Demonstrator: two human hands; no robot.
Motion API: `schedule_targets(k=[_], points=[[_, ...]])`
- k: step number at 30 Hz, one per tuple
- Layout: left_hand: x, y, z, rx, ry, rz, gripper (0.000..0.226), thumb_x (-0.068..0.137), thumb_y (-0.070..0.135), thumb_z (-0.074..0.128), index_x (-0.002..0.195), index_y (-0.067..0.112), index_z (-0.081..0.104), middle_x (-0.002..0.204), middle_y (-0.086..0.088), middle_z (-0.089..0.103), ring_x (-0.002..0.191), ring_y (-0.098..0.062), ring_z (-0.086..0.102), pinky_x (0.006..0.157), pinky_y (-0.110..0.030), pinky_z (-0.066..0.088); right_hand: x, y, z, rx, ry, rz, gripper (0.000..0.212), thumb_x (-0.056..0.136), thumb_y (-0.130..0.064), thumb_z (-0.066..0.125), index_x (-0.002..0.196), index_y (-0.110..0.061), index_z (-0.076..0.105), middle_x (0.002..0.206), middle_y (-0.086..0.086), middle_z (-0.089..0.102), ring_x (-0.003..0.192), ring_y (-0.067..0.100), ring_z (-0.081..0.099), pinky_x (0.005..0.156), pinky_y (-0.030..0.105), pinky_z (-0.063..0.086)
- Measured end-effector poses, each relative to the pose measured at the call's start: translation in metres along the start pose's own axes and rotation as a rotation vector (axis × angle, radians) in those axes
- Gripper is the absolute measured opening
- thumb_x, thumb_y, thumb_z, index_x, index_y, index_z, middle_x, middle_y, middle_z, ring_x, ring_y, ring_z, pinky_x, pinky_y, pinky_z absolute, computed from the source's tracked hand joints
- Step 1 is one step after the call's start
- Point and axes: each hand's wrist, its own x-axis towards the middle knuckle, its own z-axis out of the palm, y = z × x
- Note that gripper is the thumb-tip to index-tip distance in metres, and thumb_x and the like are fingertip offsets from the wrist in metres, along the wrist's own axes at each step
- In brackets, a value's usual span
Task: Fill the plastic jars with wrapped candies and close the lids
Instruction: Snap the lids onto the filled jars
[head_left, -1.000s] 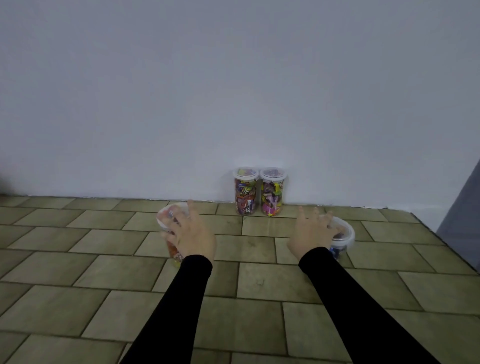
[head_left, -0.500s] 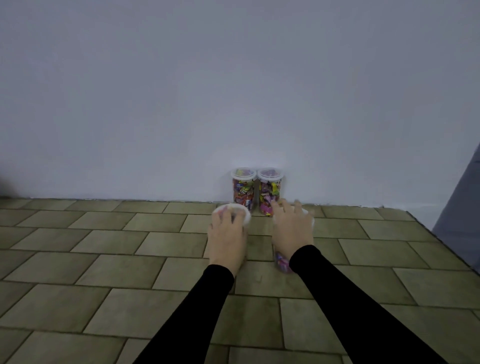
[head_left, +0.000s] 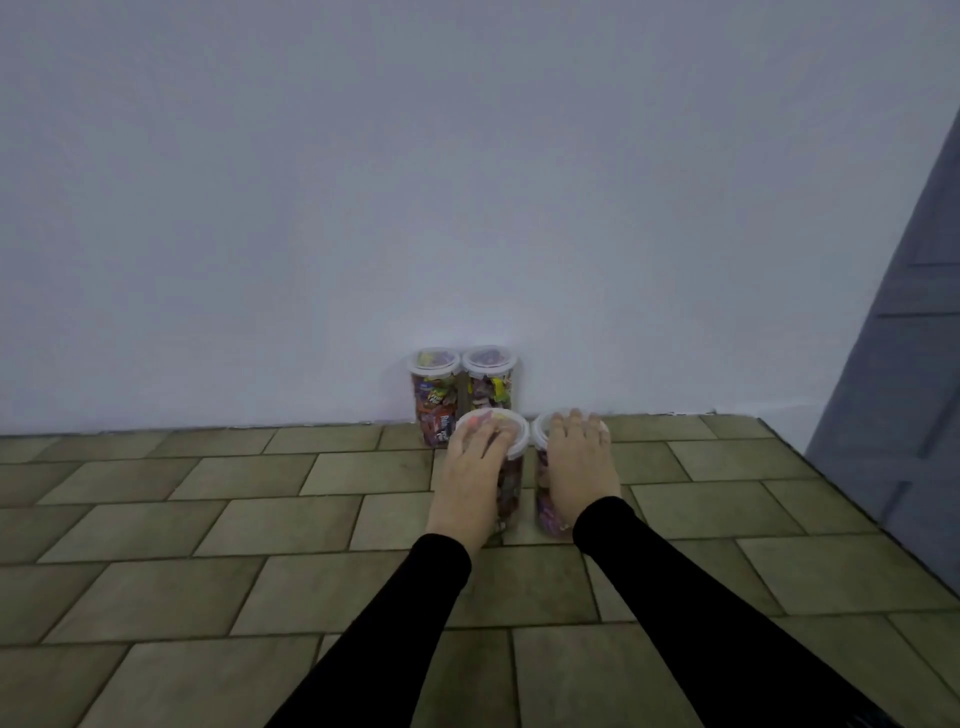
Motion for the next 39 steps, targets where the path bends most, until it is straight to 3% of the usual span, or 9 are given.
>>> schedule_targets(k=[4, 9, 15, 20, 26, 30, 32, 36, 39], points=[[0.024, 0.011, 0.012, 0.042, 0.024, 0.052, 0.053, 0.074, 0.008, 0.034, 0.114, 0.007, 0.069, 0.118, -0.012, 0.066, 0.113, -0.027, 0.040, 0.099, -0.036, 0.044, 0.017, 0.016, 0.002, -0.027, -0.016, 0.028, 0.054, 0.101, -0.015, 0.031, 0.149, 0.000, 0.010, 0.156, 0.025, 0.012, 0.144, 0.042, 0.013, 0.118, 0.048, 0.010], [0.053, 0.018, 0.036, 0.019, 0.026, 0.068, 0.053, 0.072, 0.004, 0.033, 0.113, 0.002, 0.067, 0.118, -0.016, 0.065, 0.116, -0.029, 0.040, 0.103, -0.037, 0.039, 0.042, 0.039, 0.012, -0.051, 0.039, 0.064, 0.050, 0.099, -0.008, 0.014, 0.148, -0.001, 0.013, 0.155, 0.026, 0.016, 0.143, 0.043, 0.016, 0.116, 0.049, 0.017], [0.089, 0.020, 0.065, 0.038, -0.079, 0.043, 0.056, 0.072, 0.003, 0.031, 0.116, 0.004, 0.066, 0.122, -0.015, 0.064, 0.117, -0.034, 0.057, 0.096, -0.042, 0.051, 0.080, 0.064, 0.020, -0.058, 0.092, 0.091, 0.050, 0.099, -0.008, 0.015, 0.149, -0.002, 0.019, 0.154, 0.024, 0.022, 0.142, 0.042, 0.021, 0.115, 0.046, 0.024], [0.120, 0.021, 0.085, 0.073, -0.121, -0.007, 0.056, 0.073, 0.005, 0.030, 0.117, 0.005, 0.066, 0.122, -0.013, 0.064, 0.119, -0.033, 0.054, 0.091, -0.043, 0.054, 0.113, 0.082, 0.022, -0.059, 0.018, 0.068, 0.050, 0.103, -0.008, 0.022, 0.149, -0.001, 0.006, 0.157, 0.023, 0.009, 0.144, 0.042, 0.011, 0.117, 0.045, 0.016], [0.148, 0.014, 0.114, 0.126, -0.174, -0.059, 0.063, 0.074, 0.008, 0.023, 0.123, 0.007, 0.062, 0.131, -0.014, 0.059, 0.124, -0.036, 0.053, 0.092, -0.045, 0.052, 0.150, 0.097, 0.032, -0.030, 0.049, 0.063, 0.045, 0.101, -0.007, 0.027, 0.145, -0.004, 0.016, 0.156, 0.022, 0.012, 0.145, 0.041, 0.012, 0.118, 0.044, 0.017], [0.165, 0.009, 0.124, 0.142, -0.189, -0.125, 0.054, 0.076, 0.009, 0.031, 0.119, 0.011, 0.065, 0.127, -0.012, 0.061, 0.121, -0.035, 0.056, 0.082, -0.044, 0.057, 0.167, 0.100, 0.036, -0.015, 0.066, 0.031, 0.048, 0.100, -0.008, 0.030, 0.145, -0.005, 0.016, 0.156, 0.023, 0.012, 0.144, 0.042, 0.012, 0.118, 0.044, 0.017], [0.169, 0.008, 0.129, 0.122, -0.179, -0.134, 0.049, 0.078, 0.002, 0.044, 0.124, 0.012, 0.061, 0.133, -0.013, 0.056, 0.127, -0.036, 0.050, 0.087, -0.046, 0.054, 0.175, 0.103, 0.037, -0.020, 0.057, 0.010, 0.050, 0.099, -0.009, 0.035, 0.146, -0.005, 0.015, 0.156, 0.024, 0.011, 0.145, 0.042, 0.011, 0.118, 0.044, 0.016], [0.169, 0.005, 0.134, 0.139, -0.209, -0.116, 0.063, 0.072, -0.001, 0.069, 0.131, 0.015, 0.055, 0.141, -0.011, 0.050, 0.134, -0.036, 0.042, 0.092, -0.047, 0.048, 0.189, 0.108, 0.040, 0.013, 0.070, -0.017, 0.065, 0.091, -0.010, 0.055, 0.145, -0.009, 0.018, 0.155, 0.023, 0.013, 0.145, 0.041, 0.010, 0.119, 0.044, 0.014], [0.169, 0.003, 0.136, 0.193, -0.202, -0.114, 0.066, 0.066, -0.001, 0.074, 0.127, 0.015, 0.058, 0.136, -0.011, 0.055, 0.128, -0.037, 0.049, 0.087, -0.047, 0.052, 0.191, 0.107, 0.042, 0.028, 0.088, -0.009, 0.062, 0.091, -0.010, 0.053, 0.144, -0.010, 0.021, 0.153, 0.022, 0.017, 0.144, 0.040, 0.012, 0.118, 0.044, 0.016]])
